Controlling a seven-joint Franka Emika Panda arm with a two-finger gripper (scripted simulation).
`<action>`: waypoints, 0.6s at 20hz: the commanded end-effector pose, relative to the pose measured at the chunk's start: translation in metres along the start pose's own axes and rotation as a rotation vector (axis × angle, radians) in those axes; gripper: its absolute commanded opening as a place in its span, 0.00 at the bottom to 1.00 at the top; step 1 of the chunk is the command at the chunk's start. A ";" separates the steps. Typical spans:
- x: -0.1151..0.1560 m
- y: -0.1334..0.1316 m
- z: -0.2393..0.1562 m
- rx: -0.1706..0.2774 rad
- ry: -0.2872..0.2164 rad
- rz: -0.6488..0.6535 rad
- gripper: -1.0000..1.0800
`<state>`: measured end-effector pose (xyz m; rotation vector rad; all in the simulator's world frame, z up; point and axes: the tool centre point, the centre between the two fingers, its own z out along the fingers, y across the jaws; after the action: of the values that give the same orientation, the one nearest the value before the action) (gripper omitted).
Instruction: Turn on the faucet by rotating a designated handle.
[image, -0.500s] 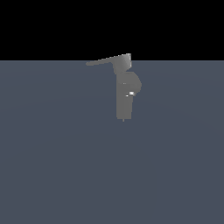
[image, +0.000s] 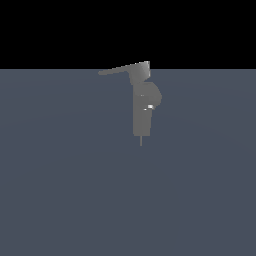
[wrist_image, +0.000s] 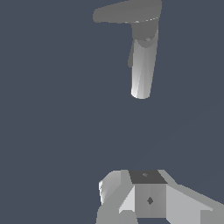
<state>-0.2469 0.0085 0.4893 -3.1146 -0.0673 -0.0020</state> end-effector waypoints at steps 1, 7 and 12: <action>0.000 -0.001 -0.002 0.006 -0.001 -0.005 0.00; 0.003 -0.001 -0.001 0.011 -0.003 0.011 0.00; 0.014 -0.002 -0.002 0.029 -0.012 0.055 0.00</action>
<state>-0.2364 0.0105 0.4910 -3.0928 -0.0045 0.0130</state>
